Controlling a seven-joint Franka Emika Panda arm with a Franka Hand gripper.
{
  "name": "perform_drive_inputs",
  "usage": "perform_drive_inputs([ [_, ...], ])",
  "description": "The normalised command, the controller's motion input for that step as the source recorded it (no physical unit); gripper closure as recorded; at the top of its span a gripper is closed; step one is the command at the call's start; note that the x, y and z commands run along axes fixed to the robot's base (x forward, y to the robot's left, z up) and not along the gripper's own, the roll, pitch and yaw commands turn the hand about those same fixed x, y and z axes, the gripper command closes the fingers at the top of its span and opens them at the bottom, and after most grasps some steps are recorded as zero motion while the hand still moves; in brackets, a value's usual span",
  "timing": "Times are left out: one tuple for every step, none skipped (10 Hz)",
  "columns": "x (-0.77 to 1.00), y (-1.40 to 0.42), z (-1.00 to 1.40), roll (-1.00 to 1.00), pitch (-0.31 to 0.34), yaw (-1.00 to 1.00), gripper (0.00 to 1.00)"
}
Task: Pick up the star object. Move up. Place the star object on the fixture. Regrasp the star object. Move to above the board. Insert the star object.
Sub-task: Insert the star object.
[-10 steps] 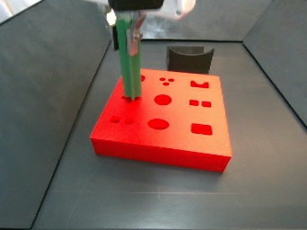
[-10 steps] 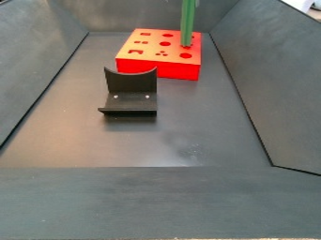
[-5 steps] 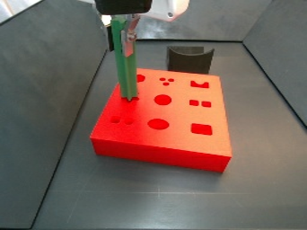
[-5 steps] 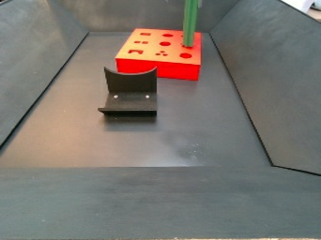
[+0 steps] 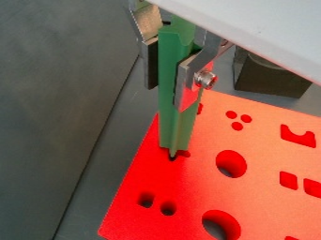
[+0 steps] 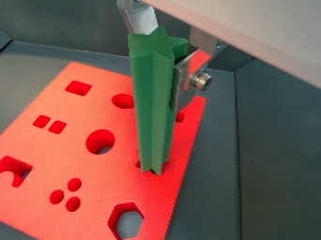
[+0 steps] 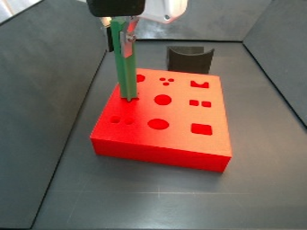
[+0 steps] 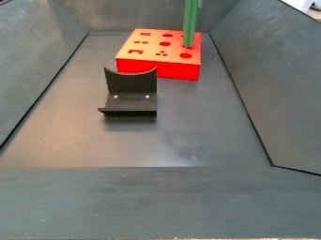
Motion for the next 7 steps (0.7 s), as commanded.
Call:
perform_drive_inputs([
  [0.0,-0.05,-0.01,-0.01,0.0,-0.3,1.0],
  [0.04,0.0,-0.01,-0.01,-0.003,0.0,1.0],
  [0.0,0.0,-0.03,-0.01,-0.009,0.0,1.0],
  [0.0,0.0,-0.06,-0.01,-0.011,0.0,1.0],
  [0.0,-0.08,-0.13,0.0,0.0,-0.15,1.0],
  [0.0,-0.06,-0.11,0.0,0.0,-0.18,1.0],
  [0.0,-0.07,-0.06,0.0,0.0,-0.15,1.0],
])
